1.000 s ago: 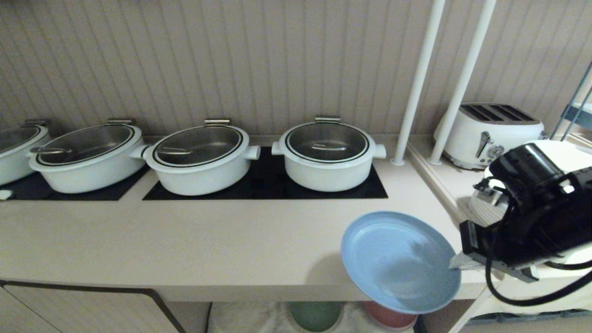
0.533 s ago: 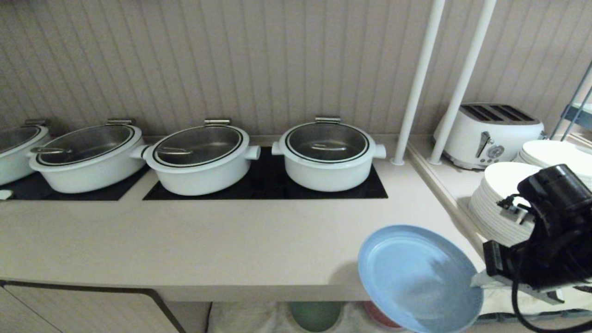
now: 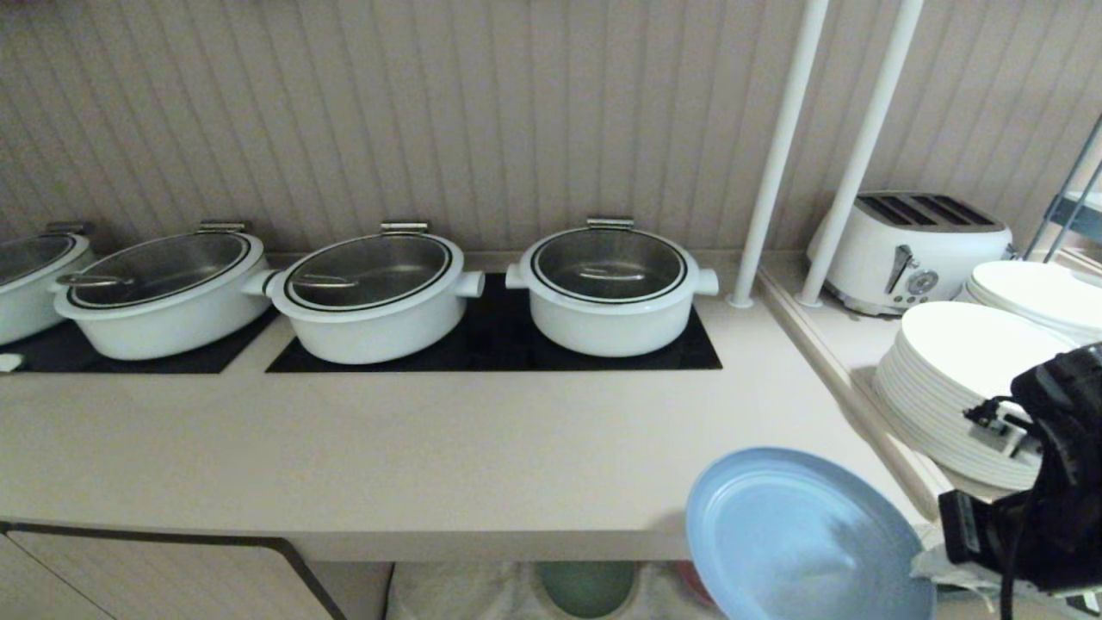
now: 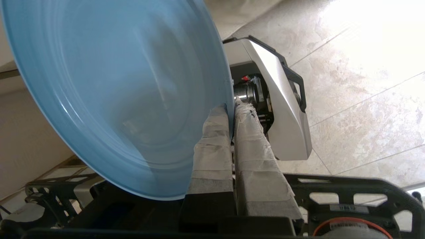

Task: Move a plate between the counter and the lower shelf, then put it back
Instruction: Put the plate in the cupboard

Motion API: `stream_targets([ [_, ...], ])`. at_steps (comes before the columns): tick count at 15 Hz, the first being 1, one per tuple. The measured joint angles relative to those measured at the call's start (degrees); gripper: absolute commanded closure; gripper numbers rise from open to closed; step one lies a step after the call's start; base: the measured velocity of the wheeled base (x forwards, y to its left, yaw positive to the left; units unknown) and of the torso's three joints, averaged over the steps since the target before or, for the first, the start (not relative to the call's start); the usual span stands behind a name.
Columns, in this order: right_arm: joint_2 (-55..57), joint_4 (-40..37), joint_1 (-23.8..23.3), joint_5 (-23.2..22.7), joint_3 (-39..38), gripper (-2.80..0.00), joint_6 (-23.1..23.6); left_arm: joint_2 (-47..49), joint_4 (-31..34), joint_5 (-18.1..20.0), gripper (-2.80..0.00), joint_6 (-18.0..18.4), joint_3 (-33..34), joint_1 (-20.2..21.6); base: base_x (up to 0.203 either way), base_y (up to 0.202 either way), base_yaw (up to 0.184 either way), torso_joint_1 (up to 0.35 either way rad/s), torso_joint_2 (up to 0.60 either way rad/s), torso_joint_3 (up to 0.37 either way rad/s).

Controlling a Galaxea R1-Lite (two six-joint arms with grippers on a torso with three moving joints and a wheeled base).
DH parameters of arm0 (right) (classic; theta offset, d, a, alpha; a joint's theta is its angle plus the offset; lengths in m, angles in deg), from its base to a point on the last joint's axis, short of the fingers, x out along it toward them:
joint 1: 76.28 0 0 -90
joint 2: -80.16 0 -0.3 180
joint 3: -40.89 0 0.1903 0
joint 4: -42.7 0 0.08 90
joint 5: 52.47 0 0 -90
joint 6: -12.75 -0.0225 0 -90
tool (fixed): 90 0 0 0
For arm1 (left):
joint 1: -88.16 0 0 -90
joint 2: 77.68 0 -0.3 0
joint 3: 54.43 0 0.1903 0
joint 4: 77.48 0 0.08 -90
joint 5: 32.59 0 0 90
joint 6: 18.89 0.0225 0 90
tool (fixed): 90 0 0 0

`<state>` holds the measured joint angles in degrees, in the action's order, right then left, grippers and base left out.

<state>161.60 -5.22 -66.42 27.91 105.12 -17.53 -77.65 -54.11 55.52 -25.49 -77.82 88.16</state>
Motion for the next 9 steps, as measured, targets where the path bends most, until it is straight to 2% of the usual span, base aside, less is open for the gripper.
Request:
stream_targets([
  [5,-5.09,0.16,-0.05,0.02,-5.39,0.00,-0.01,0.00,0.00,-0.01,0.00,-0.02,0.00,0.00,0.000,0.000,0.000,0.000,0.00,0.000],
  [9,-9.25,3.11,-0.03,-0.09,-10.68,0.00,-0.23,0.00,0.00,-0.01,0.00,-0.02,0.00,0.00,0.000,0.000,0.000,0.000,0.00,0.000],
])
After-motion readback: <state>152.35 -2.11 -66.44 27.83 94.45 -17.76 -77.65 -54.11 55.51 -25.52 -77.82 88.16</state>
